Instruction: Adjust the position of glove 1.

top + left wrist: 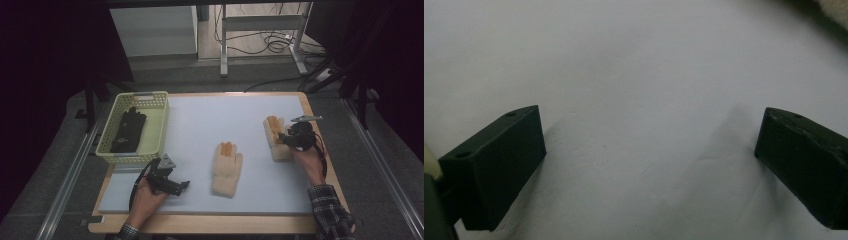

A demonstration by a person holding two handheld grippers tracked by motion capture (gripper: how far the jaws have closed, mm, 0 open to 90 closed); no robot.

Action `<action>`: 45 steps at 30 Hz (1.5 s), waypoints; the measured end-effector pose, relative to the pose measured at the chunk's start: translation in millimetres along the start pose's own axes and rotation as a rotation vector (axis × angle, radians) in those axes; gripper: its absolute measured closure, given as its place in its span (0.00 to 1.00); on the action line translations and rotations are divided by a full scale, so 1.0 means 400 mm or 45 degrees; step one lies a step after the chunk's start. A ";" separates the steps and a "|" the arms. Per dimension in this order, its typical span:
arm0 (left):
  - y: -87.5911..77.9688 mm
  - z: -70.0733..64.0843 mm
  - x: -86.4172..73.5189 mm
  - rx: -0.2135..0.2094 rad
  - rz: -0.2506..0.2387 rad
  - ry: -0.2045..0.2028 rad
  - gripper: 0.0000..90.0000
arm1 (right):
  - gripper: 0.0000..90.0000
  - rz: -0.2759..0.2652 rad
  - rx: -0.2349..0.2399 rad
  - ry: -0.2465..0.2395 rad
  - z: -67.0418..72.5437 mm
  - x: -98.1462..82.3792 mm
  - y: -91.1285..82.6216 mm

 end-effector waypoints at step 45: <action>0.000 0.000 0.000 0.001 0.000 0.001 0.00 | 0.70 0.001 0.436 -0.095 0.362 0.007 -0.158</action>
Point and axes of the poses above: each handheld gripper's, and its own axes: y roughly forward along the jaws, x roughly out of its top, z roughly to its left, the point moved 2 cm from there along y, roughly forward along the jaws, and after that the axes turned 6 degrees about y, right-handed, at the moved point
